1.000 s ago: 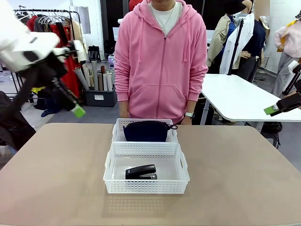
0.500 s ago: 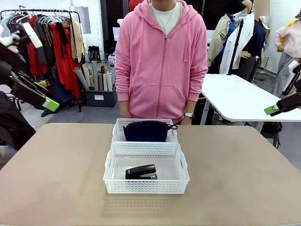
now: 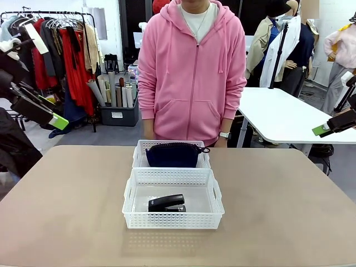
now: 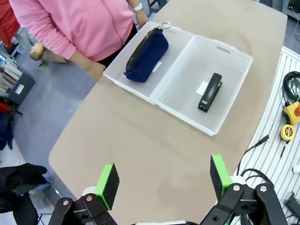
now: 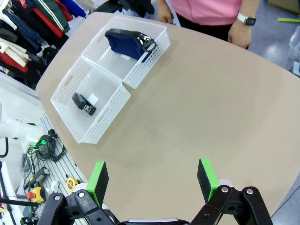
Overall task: Distribute items into two baskets.
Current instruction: Place the picked Stapler into the Organizing basket as instructed by the person.
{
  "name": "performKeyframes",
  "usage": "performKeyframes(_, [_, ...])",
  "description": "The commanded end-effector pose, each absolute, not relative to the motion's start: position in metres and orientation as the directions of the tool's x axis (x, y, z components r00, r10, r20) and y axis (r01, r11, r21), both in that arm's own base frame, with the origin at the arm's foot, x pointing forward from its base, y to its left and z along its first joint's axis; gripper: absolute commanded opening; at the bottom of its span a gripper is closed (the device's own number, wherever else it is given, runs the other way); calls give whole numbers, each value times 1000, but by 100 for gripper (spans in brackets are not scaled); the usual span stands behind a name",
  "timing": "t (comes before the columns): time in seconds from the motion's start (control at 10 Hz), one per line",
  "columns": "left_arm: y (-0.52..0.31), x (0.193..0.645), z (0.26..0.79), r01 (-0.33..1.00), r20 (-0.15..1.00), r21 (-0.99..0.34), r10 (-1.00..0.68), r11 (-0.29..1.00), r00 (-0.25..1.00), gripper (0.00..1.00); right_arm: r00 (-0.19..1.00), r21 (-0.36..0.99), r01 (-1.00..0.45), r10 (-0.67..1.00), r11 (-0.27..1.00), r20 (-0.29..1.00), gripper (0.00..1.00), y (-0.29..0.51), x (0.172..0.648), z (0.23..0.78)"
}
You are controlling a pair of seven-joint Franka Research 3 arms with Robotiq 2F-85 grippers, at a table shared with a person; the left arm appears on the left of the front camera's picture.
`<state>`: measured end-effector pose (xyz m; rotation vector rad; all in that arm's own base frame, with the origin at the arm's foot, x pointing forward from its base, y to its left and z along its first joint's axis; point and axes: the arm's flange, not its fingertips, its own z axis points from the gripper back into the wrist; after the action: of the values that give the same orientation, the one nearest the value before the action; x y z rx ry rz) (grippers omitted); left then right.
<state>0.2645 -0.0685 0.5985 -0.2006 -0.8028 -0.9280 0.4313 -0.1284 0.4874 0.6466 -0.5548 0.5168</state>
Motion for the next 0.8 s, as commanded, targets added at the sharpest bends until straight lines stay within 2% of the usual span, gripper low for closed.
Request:
performKeyframes(0.0, [-62,262,601,765,699,173,-624,620,348,100,736,411,-600,271,687,621,100,-129,431,490])
performKeyframes(0.2, [-66,264,600,776,695,178,-636,605,336,100,736,411,-600,271,687,621,100,-129,431,490])
performKeyframes(0.7, [47,264,606,671,768,-9,-424,741,479,100,736,411,-600,271,687,621,100,-129,431,490])
